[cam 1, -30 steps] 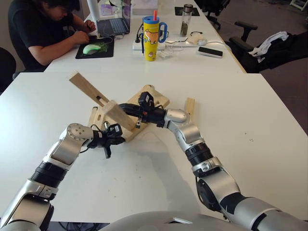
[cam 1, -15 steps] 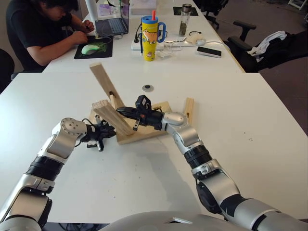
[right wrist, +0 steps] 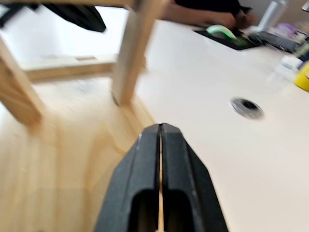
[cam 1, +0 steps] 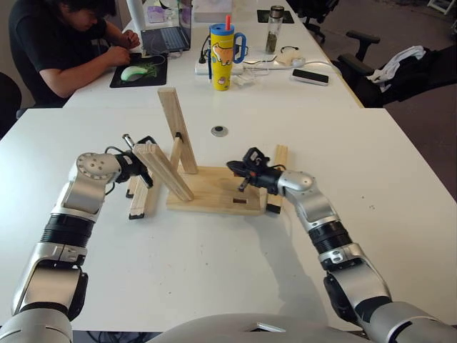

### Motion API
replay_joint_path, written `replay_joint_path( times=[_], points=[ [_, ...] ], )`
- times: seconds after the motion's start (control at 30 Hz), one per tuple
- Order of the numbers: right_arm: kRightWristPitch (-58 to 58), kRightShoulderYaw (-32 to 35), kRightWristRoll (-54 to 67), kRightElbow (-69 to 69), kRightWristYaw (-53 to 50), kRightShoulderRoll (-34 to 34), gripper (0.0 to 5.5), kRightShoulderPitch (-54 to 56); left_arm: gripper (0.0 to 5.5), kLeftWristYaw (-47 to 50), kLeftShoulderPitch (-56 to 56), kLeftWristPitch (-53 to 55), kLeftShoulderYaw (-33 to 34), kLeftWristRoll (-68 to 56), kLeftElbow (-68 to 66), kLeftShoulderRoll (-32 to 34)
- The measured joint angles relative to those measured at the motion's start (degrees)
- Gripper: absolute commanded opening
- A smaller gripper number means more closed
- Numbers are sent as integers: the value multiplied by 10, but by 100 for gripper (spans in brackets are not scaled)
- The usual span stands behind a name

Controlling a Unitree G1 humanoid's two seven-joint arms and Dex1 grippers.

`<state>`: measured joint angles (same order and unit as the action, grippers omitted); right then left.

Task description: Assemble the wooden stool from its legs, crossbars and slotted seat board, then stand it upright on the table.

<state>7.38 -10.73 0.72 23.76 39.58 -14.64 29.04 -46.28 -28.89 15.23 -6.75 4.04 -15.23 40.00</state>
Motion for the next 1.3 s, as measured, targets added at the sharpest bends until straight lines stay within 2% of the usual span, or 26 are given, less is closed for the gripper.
replay_joint_path(
  times=[0.1, 0.27, 0.37, 0.5, 0.63, 0.83, 1.07, 1.3],
  points=[
    [-4, 2, -25, 30, -18, -22, 0, -4, 1, -42, 9, 2, 14, -8, 10, 47],
    [-13, -15, -43, 43, -9, -39, 0, -6, 1, -179, 89, 25, 51, -72, 60, 148],
    [-5, -33, -49, 26, 9, -50, 0, -8, 1, -243, 104, 66, 56, -124, 106, 167],
    [25, -69, -68, -15, 48, -80, 0, -6, 1, -302, 148, 161, 52, -227, 248, 172],
    [88, -100, -72, -82, 96, -117, 0, -11, 1, -266, 176, 179, -3, -216, 298, 143],
    [147, -126, -70, -148, 144, -139, 0, -15, 1, -178, 231, 148, -92, -93, 284, 135],
    [186, -155, -57, -199, 180, -140, 0, -20, 1, -76, 182, 136, -122, -44, 234, 41],
    [223, -172, -35, -247, 195, -147, 0, -33, 1, 9, 98, 108, -152, 18, 122, -47]
  ],
)
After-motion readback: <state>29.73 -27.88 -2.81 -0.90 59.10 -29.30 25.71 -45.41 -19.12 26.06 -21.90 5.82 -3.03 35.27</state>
